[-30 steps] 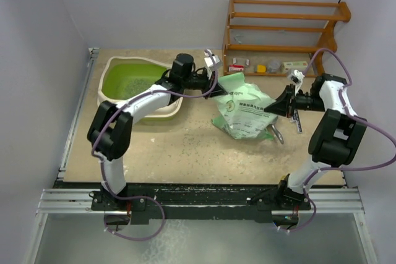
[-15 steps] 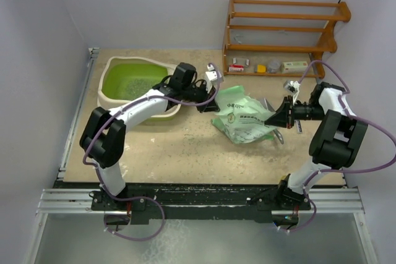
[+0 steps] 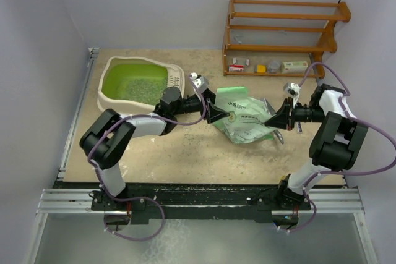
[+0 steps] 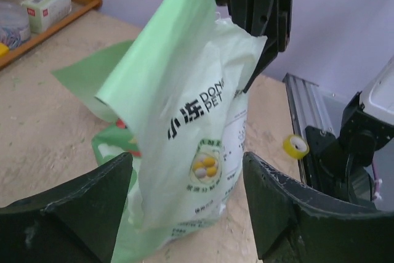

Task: Fill the litter box with clean litter
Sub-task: Adjust the cat litter bag at the center of the board.

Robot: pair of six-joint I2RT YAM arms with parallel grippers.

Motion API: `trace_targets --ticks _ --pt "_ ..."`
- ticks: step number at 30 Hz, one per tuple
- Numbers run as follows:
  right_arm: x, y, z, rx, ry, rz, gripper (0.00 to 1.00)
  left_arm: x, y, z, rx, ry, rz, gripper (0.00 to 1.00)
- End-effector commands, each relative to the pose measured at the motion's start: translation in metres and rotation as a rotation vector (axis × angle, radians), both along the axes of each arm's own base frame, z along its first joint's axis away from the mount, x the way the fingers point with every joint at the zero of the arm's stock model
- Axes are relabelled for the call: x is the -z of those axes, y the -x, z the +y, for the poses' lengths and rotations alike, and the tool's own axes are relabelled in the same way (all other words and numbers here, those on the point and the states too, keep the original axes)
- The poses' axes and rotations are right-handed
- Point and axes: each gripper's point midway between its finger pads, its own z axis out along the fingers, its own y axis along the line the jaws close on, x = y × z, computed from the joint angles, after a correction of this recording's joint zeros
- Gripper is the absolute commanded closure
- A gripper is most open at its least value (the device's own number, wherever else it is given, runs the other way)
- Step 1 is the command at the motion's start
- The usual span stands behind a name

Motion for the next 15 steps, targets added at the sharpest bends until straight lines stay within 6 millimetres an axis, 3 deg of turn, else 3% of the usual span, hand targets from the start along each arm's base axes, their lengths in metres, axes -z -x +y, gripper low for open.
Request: trace_targets --ticks 1,5,6,8,10,12,15 --pt "-0.015 0.011 0.006 -0.01 -0.008 -0.016 1.0 -0.031 -0.004 -0.01 0.004 0.212 -0.091 0.29" --pt "-0.021 0.012 0.007 -0.006 0.001 -0.033 1.0 -0.016 -0.011 -0.024 0.052 0.243 -0.038 0.3" --pt "-0.022 0.012 0.007 -0.004 0.003 -0.038 1.0 -0.013 -0.009 -0.027 0.081 0.257 -0.013 0.38" --pt "-0.024 0.013 0.007 -0.006 0.011 -0.047 1.0 -0.02 -0.002 -0.03 0.15 0.309 0.019 0.63" --pt "-0.025 0.013 0.006 -0.004 0.013 -0.042 1.0 -0.034 0.008 -0.028 0.214 0.361 0.033 0.8" --pt "-0.023 0.012 0.005 -0.007 0.017 -0.036 1.0 -0.044 0.012 -0.025 0.231 0.368 0.038 0.88" --pt "-0.021 0.01 0.005 -0.007 0.013 -0.025 1.0 -0.062 0.021 -0.021 0.253 0.36 0.034 0.9"
